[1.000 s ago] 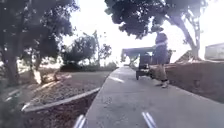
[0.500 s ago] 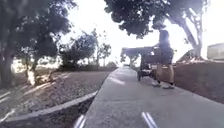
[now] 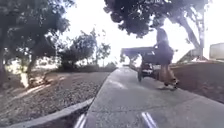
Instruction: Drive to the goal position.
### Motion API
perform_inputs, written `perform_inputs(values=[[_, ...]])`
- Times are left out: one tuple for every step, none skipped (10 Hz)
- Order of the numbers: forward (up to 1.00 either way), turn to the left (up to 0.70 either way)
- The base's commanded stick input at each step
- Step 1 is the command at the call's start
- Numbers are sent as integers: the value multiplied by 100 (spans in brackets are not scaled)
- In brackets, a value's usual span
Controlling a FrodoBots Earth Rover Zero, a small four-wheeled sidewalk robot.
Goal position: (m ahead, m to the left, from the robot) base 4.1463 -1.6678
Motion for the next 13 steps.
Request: perform_inputs(values=[[98, 0], [98, 0], [98, 0], [98, 0], [98, 0], [98, 0], [98, 0], [98, 0], [98, 0], [98, 0], [98, 0], [98, 0], [98, 0]])
